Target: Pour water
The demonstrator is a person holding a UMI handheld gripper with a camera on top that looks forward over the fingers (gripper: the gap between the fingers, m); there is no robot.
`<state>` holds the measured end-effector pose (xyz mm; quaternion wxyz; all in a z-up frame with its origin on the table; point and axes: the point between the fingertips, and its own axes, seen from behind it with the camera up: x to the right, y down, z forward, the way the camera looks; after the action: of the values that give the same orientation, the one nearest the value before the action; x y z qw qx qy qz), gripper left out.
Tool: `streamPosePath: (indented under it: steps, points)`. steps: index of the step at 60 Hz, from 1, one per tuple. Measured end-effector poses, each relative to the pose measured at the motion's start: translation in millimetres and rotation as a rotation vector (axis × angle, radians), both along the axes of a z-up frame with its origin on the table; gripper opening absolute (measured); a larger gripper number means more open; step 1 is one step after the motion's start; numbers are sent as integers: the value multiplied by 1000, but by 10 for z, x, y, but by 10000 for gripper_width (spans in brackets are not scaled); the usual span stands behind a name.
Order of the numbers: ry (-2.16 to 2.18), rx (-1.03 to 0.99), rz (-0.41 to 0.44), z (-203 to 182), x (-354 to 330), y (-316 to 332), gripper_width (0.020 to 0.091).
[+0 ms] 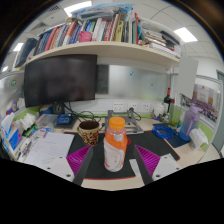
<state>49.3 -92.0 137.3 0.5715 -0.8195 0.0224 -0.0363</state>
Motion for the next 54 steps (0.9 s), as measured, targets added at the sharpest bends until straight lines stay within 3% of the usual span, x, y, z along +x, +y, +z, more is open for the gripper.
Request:
streamPosePath:
  steps: [12,15,21,28,43,54]
  points:
    - [29,10,57,-452,76,545,835]
    - [16,39,67,-432,99,640,786]
    - [20,96,89,-390,93,798,586]
    - [5,130,105,-361,89,921,556]
    - [-70,145,149,-350,60,1085,382]
    - [-159,75,163,-281,76,1266,382]
